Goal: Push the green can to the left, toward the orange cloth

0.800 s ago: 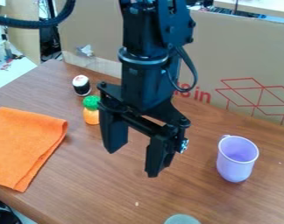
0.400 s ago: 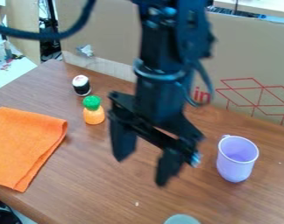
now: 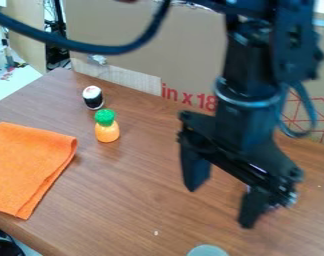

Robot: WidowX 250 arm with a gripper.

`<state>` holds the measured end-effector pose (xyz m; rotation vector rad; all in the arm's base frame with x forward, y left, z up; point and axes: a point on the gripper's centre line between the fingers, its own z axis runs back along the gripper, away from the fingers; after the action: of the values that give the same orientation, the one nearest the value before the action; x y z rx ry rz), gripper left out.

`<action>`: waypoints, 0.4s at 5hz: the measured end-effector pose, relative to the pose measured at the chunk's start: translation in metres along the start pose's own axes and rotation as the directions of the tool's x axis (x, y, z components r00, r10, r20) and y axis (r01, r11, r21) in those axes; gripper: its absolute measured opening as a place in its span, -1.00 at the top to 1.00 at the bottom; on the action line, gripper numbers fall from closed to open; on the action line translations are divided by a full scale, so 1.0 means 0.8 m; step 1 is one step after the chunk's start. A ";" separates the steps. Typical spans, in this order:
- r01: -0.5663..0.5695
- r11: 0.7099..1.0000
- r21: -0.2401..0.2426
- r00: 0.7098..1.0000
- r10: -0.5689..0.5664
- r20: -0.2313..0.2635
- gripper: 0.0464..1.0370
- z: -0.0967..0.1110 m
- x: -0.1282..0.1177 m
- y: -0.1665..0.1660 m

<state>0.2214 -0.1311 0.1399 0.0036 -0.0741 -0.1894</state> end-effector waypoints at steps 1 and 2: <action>-0.004 0.998 -0.056 0.999 0.007 0.053 -0.93 -0.009 0.005 -0.037; 0.007 0.997 -0.079 1.000 -0.005 0.017 -0.93 -0.036 0.006 -0.064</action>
<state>0.2183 -0.1827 0.1109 -0.0769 -0.0836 -0.1983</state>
